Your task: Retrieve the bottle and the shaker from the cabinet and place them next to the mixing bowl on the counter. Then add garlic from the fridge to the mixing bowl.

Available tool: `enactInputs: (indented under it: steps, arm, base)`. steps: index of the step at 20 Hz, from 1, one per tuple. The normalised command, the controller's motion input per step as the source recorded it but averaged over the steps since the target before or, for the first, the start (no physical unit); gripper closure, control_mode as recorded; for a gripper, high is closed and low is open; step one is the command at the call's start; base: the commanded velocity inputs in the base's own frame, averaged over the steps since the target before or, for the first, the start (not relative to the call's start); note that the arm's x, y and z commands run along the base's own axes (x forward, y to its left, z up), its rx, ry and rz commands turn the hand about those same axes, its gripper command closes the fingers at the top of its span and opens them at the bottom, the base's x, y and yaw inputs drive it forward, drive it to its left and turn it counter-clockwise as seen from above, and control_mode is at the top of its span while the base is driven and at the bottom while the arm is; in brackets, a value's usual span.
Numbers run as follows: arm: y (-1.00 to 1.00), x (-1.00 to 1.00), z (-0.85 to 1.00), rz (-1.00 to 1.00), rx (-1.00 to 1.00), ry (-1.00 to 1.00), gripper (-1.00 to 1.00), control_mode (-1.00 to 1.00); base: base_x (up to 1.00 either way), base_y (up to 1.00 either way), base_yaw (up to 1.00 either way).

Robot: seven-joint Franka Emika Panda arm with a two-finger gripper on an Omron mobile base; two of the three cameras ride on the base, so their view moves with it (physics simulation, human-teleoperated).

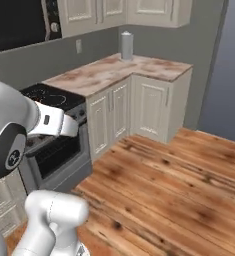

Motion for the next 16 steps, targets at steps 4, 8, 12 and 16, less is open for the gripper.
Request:
enactInputs:
  steps: [4,8,12,16]
  arm:
    - [0.00,0.00,0.00,0.00,0.00,0.00,-1.00,1.00]
    - [0.00,0.00,0.00,0.00,0.00,0.00,-1.00,1.00]
    - [0.00,0.00,0.00,0.00,0.00,0.00,-1.00,1.00]
    - [0.00,0.00,0.00,0.00,0.00,0.00,-1.00,1.00]
  base:
    - [0.00,0.00,-0.99]
    - [0.00,0.00,-1.00]
    - [0.00,0.00,-1.00]
    - [0.00,0.00,-1.00]
